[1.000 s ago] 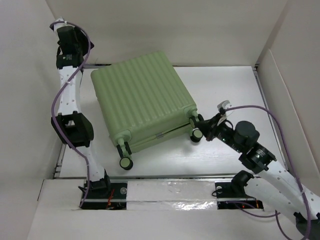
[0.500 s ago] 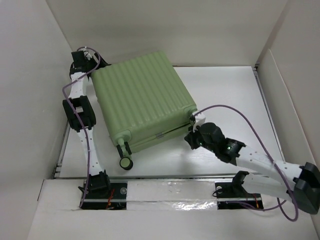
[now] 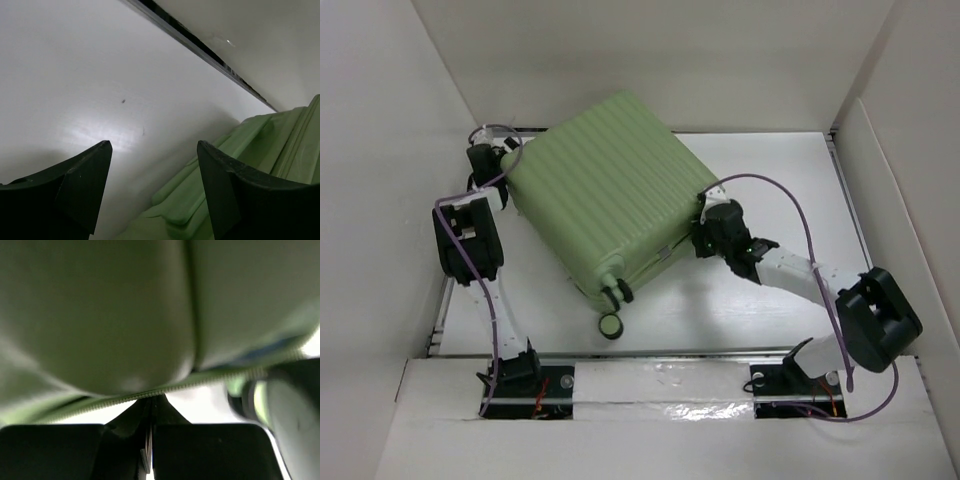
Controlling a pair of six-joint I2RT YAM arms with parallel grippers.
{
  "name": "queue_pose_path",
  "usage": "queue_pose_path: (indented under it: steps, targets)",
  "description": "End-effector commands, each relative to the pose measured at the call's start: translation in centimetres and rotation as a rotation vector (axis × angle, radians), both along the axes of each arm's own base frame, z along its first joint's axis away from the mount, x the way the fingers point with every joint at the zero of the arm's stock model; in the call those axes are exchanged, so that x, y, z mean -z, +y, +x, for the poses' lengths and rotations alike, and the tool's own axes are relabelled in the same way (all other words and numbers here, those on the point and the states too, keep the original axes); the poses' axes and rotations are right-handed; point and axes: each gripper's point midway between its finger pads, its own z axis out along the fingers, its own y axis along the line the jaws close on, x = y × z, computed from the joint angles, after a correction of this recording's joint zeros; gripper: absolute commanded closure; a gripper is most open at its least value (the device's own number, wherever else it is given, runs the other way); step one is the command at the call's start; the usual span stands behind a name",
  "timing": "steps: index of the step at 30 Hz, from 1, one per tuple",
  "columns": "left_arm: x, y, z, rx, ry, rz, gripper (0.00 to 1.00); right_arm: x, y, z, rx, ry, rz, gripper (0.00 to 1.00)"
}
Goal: Pack the luggage
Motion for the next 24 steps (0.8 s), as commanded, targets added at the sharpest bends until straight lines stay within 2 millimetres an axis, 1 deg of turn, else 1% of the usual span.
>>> queue_pose_path:
  steps: [1, 2, 3, 4, 5, 6, 7, 8, 9, 10, 11, 12, 13, 14, 15, 16, 17, 18, 19, 20, 21, 22, 23, 24]
  targets:
    - [-7.3, -7.0, -4.8, 0.067, -0.227, -0.080, 0.34, -9.6, 2.5, 6.8, 0.033, -0.291, 0.199, 1.00]
    - [-7.6, -6.9, -5.9, 0.040, -0.242, -0.103, 0.34, -10.0, 2.1, 7.4, 0.032, -0.303, 0.202, 1.00]
    - [-7.3, -6.8, -8.4, -0.007, -0.236, -0.138, 0.35, -10.8, 2.0, 8.0, 0.038, -0.320, 0.207, 1.00]
    - [-8.3, -8.0, -9.3, 0.001, -0.284, -0.144, 0.35, -11.0, 1.6, 8.5, 0.047, -0.324, 0.204, 1.00]
    - [-8.5, -8.7, -10.4, 0.002, -0.292, -0.147, 0.35, -11.1, 1.5, 8.8, 0.043, -0.324, 0.206, 1.00]
    - [-8.8, -9.3, -12.6, -0.002, -0.300, -0.140, 0.35, -11.2, 0.6, 9.5, 0.057, -0.327, 0.204, 1.00]
    - [-8.7, -9.5, -13.4, -0.043, -0.291, -0.120, 0.36, -11.4, 0.4, 10.2, 0.058, -0.330, 0.207, 1.00]
    - [-8.7, -11.7, -14.8, -0.011, -0.287, -0.112, 0.36, -11.3, 0.2, 10.6, 0.045, -0.318, 0.212, 1.00]
    - [-8.8, -12.4, -17.1, -0.006, -0.297, -0.098, 0.36, -11.5, -0.5, 11.4, 0.041, -0.314, 0.216, 1.00]
    - [-8.6, -12.9, -18.2, -0.021, -0.302, -0.082, 0.36, -11.5, -0.4, 11.8, 0.017, -0.306, 0.215, 1.00]
    - [-8.3, -14.6, -19.8, 0.011, -0.295, -0.069, 0.36, -11.6, 0.2, 12.6, -0.029, -0.293, 0.205, 1.00]
    - [-8.1, -14.5, -21.8, 0.002, -0.297, -0.052, 0.36, -11.7, 0.1, 13.1, -0.047, -0.282, 0.195, 1.00]
    - [-7.1, -14.3, -22.8, -0.020, -0.268, -0.032, 0.36, -11.6, 0.1, 13.5, -0.058, -0.268, 0.181, 1.00]
    - [-6.7, -15.2, -24.0, 0.010, -0.259, -0.019, 0.38, -11.7, 0.7, 14.2, -0.090, -0.262, 0.172, 1.00]
    - [-6.2, -14.7, -25.7, -0.007, -0.245, 0.005, 0.39, -11.3, 1.2, 14.2, -0.121, -0.241, 0.159, 1.00]
    - [-6.3, -14.9, -26.6, 0.002, -0.252, 0.007, 0.39, -11.6, 1.5, 14.9, -0.121, -0.249, 0.161, 1.00]
    - [-6.1, -15.3, -27.5, 0.026, -0.255, 0.016, 0.39, -10.9, 1.8, 15.0, -0.151, -0.217, 0.140, 0.99]
    - [-6.8, -16.1, -29.1, 0.062, -0.288, 0.018, 0.39, -11.2, 2.6, 16.3, -0.171, -0.215, 0.136, 0.99]
    - [-6.1, -16.2, -30.0, 0.075, -0.266, 0.036, 0.40, -11.0, 3.4, 16.6, -0.190, -0.209, 0.128, 0.99]
    - [-6.1, -16.5, -30.7, 0.096, -0.268, 0.051, 0.40, -10.1, 4.2, 16.1, -0.230, -0.163, 0.117, 0.98]
    - [-6.5, -16.7, -31.6, 0.116, -0.287, 0.055, 0.41, -10.4, 5.1, 17.1, -0.250, -0.165, 0.126, 0.98]
    - [-6.0, -16.6, -32.3, 0.110, -0.278, 0.068, 0.41, -10.1, 6.4, 16.6, -0.305, -0.135, 0.143, 0.96]
    - [-5.9, -17.1, -32.6, 0.128, -0.273, 0.068, 0.41, -10.2, 7.3, 16.6, -0.331, -0.126, 0.153, 0.96]
    - [-5.7, -17.5, -33.3, 0.148, -0.276, 0.053, 0.42, -10.3, 7.7, 17.0, -0.341, -0.120, 0.157, 0.95]
